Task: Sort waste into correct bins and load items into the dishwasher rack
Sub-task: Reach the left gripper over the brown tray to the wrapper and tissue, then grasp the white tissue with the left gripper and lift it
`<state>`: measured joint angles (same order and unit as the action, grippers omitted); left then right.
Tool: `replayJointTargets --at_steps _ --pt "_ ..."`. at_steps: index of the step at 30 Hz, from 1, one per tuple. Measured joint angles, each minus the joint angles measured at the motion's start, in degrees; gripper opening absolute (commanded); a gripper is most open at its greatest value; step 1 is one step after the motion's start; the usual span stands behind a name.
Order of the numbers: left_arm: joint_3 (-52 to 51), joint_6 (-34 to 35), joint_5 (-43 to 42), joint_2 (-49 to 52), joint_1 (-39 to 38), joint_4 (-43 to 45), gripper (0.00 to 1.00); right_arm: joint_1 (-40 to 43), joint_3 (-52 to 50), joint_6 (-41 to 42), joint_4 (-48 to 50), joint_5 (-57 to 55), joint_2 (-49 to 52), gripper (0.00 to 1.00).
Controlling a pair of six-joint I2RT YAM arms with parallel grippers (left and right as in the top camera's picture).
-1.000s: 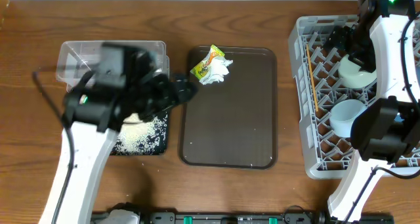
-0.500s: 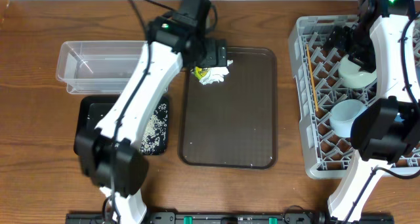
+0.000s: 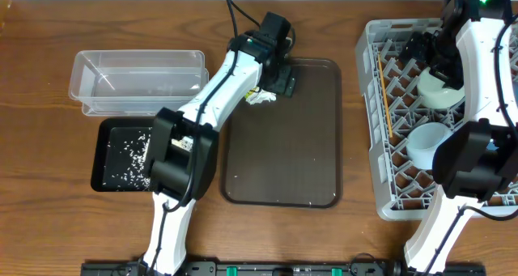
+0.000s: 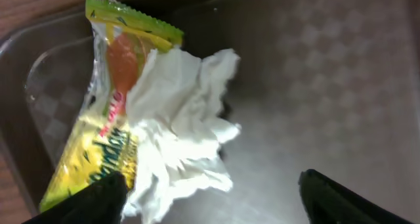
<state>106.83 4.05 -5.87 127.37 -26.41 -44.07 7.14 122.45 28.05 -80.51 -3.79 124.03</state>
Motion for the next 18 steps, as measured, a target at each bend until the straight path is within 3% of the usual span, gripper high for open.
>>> replayJointTargets --at_steps 7,18 --pt "0.0 -1.2 6.5 0.8 0.0 1.7 0.84 0.0 0.0 0.0 0.0 0.0 0.0 0.99" --pt "-5.9 -1.3 8.2 0.8 0.0 6.3 0.83 0.0 0.0 0.0 0.0 0.0 0.0 0.99"
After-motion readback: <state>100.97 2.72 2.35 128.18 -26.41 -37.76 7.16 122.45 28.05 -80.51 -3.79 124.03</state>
